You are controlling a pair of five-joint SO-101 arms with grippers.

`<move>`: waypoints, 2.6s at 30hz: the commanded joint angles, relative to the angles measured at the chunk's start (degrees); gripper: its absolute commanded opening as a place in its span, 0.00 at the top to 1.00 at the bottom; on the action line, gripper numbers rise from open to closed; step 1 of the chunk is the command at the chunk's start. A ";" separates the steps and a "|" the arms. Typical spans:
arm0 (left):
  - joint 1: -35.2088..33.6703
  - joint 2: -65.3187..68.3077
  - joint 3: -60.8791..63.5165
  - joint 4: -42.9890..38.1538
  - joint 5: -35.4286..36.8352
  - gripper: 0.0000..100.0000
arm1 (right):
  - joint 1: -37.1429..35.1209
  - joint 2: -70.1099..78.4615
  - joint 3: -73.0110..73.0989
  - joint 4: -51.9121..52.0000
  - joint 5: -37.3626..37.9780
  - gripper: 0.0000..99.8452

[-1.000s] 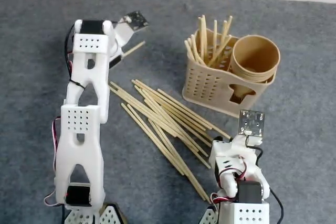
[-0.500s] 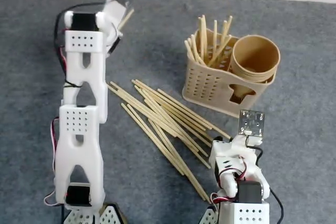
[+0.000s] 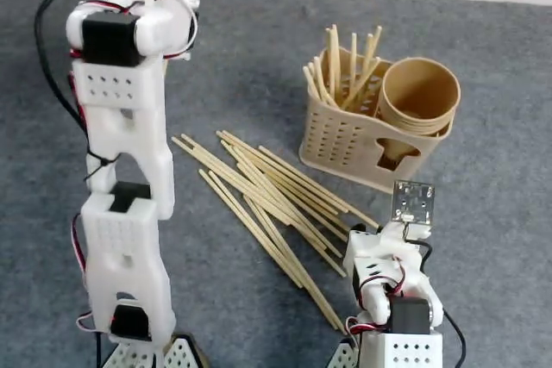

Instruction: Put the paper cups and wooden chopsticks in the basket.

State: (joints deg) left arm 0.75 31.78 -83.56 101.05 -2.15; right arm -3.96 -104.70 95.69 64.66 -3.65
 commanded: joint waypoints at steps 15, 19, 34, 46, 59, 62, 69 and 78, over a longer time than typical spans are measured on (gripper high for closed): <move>27.47 -19.91 -2.51 0.18 7.91 0.99 | 0.66 -0.75 4.26 -1.54 0.00 0.88; 32.66 -20.18 -2.51 0.18 7.91 0.99 | 0.66 -0.75 4.26 -1.45 0.00 0.88; 38.73 -20.00 -2.68 -8.00 9.41 0.99 | 0.66 -0.75 4.26 -1.45 0.00 0.88; 36.18 -12.88 -3.03 -15.21 15.82 0.99 | 0.66 -0.75 4.26 -1.45 0.00 0.88; 32.22 -5.41 -2.95 -29.89 15.91 1.00 | 0.66 -0.75 4.26 -1.45 0.00 0.88; 29.32 -1.45 -2.95 -34.99 16.26 1.00 | 0.66 -0.75 4.26 -1.45 0.00 0.88; 26.42 5.85 -3.03 -43.52 16.18 1.00 | 0.66 -0.75 4.26 -1.54 0.00 0.88; 26.51 9.54 -3.03 -43.34 16.18 0.99 | 0.66 -0.75 4.26 -1.54 0.00 0.88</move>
State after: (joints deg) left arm 27.82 42.07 -84.88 58.95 13.49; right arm -3.96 -104.70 95.69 64.66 -3.65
